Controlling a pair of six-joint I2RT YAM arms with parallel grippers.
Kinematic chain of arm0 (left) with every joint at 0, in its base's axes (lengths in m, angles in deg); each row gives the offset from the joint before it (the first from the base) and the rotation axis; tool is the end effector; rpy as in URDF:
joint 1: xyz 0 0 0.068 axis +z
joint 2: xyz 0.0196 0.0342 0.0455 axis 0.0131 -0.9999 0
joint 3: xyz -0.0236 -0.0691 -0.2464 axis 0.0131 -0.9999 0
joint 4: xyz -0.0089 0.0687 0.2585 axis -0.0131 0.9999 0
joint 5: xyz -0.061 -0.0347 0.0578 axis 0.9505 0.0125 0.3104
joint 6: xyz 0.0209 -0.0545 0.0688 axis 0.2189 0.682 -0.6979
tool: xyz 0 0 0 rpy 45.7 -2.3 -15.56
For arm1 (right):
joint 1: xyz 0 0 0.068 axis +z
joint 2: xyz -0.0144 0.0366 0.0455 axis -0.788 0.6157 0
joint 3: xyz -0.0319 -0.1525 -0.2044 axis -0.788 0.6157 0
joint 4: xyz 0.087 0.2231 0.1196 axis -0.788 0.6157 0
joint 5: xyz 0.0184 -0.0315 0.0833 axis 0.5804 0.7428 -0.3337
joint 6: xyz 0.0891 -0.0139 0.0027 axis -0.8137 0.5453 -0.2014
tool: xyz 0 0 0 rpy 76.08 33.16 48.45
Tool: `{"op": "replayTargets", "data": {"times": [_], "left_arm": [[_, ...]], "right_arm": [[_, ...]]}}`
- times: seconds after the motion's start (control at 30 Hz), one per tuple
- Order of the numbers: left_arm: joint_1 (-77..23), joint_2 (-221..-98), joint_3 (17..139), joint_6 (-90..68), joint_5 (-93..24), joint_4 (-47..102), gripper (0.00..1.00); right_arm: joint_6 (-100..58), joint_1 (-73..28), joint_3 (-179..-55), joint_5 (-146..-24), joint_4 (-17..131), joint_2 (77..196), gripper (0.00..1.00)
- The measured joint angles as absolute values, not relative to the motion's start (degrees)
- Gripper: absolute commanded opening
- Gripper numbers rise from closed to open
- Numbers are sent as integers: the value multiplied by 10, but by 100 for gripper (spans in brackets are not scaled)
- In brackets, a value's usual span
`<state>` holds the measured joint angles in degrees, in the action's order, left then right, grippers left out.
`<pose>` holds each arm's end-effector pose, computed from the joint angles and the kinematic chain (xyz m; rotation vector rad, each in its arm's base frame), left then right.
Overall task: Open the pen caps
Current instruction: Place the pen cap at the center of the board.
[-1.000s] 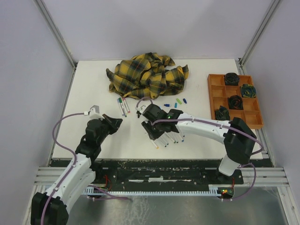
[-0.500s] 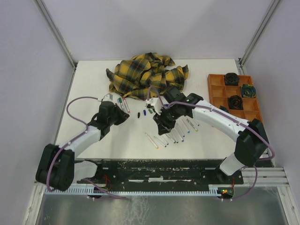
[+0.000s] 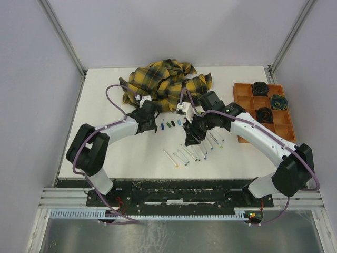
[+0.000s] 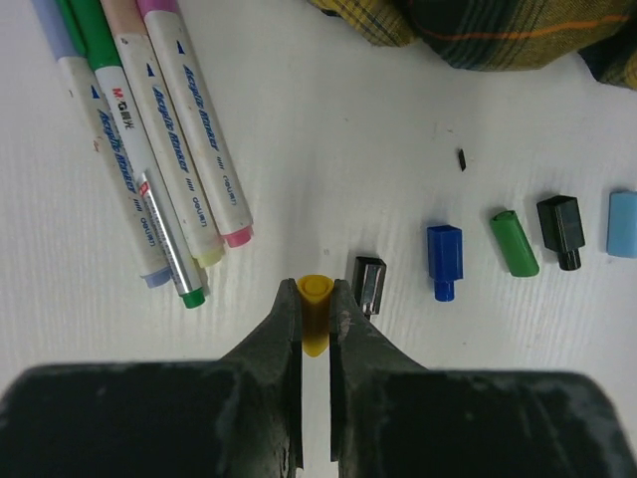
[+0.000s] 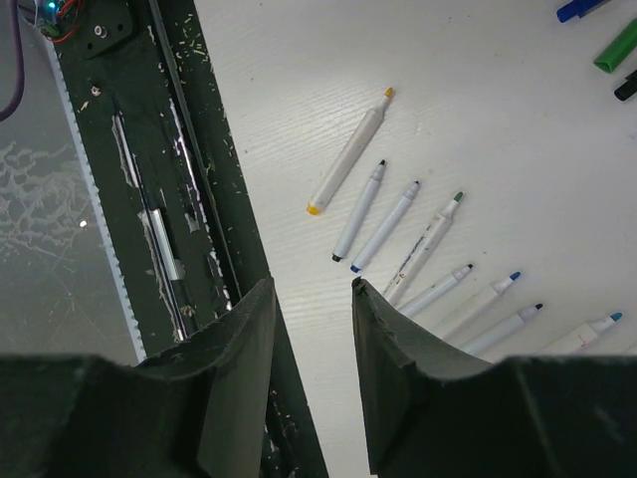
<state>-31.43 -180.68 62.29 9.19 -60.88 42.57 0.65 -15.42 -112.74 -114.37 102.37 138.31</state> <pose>0.3306 -0.1670 0.1236 -0.1508 2.4281 -0.0909 0.2296 0.2304 0.2512 -1.3213 2.1849 0.9688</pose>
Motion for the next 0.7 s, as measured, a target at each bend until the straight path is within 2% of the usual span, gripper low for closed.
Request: {"op": "replayTargets", "data": {"times": [0.33,0.7], "left_arm": [[-314,-1839,651,72,-621,445,16],[-314,-1852,651,72,-616,459,30]], "right_arm": [[7,-161,-1126,-1150,1023,1382,45],[6,-168,-1123,-1151,1023,1381,45]]}}
